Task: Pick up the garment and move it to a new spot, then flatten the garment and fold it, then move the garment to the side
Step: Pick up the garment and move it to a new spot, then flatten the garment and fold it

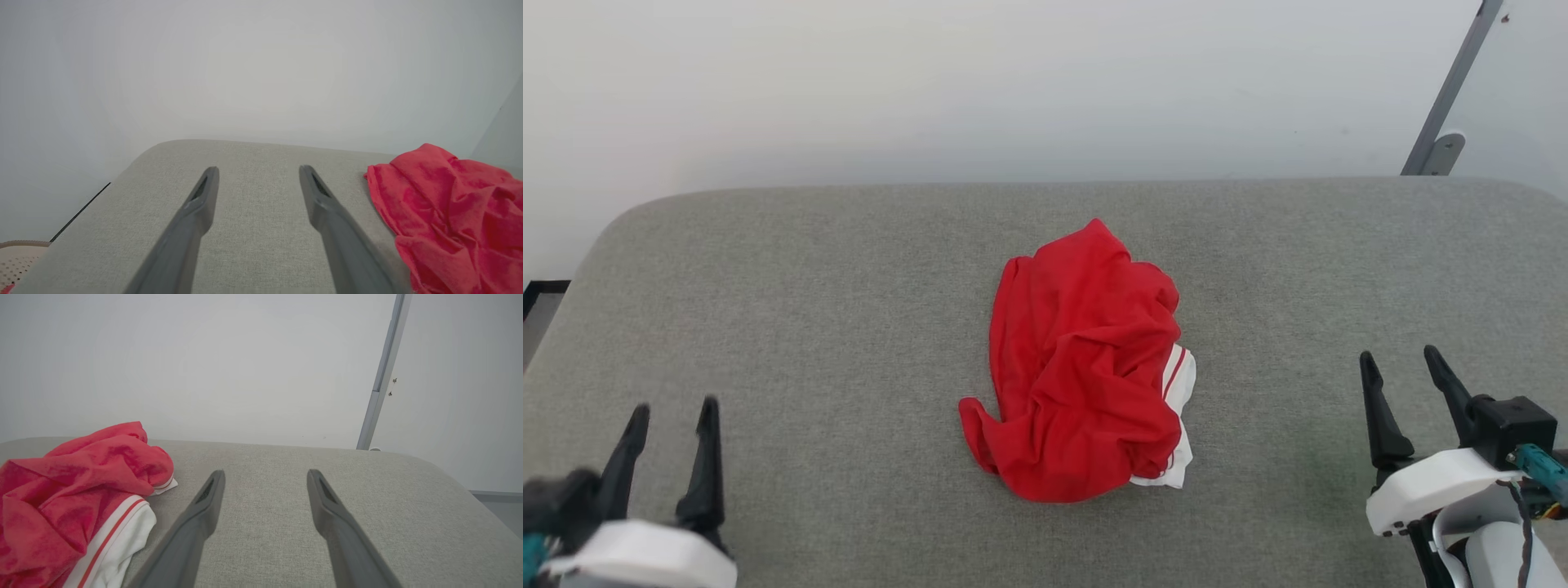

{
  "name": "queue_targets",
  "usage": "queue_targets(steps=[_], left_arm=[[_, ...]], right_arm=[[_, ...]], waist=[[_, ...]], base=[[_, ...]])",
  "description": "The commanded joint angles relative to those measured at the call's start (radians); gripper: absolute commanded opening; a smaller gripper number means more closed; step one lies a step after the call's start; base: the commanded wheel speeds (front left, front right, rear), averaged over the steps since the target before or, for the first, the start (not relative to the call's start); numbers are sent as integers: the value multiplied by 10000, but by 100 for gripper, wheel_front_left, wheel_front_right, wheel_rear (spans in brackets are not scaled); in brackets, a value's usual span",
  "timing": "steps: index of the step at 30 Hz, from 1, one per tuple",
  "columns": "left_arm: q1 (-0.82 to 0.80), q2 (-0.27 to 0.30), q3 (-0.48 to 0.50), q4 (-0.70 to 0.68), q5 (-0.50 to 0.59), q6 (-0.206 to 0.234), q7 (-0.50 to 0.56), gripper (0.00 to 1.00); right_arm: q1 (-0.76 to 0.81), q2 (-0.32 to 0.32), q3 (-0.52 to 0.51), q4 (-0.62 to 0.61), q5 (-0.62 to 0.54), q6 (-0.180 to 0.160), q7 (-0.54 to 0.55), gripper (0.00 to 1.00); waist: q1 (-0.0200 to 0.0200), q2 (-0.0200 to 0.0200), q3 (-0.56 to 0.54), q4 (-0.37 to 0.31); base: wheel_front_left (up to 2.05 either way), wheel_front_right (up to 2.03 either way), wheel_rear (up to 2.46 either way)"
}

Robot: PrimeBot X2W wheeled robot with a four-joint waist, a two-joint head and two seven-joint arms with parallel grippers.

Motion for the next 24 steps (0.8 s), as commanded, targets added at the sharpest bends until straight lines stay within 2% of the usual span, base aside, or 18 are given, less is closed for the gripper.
queue_targets(steps=[1, 10, 18, 24], left_arm=[[179, -67, 141, -68, 98, -66, -62, 100], [1260, -913, 1341, -136, 646, -738, -61, 100], [1500, -1396, 1716, -56, 847, -1179, -61, 100], [1593, -1626, 1877, -162, 1052, -1319, -62, 100]], right_arm=[[26, -40, -1, 15, 75, -1, -22, 100], [150, -18, -70, 58, 83, 1, -22, 100], [208, 39, -107, -52, 24, 1, -22, 100], [248, -2, -118, -124, 93, 1, -23, 100]], waist=[[0, -1, -12, -13], [0, -1, -138, 4], [0, -1, -207, 79], [0, -1, -232, 157]], base=[[0, 0, 0], [0, 0, 0], [0, 0, 0], [0, 0, 0]])
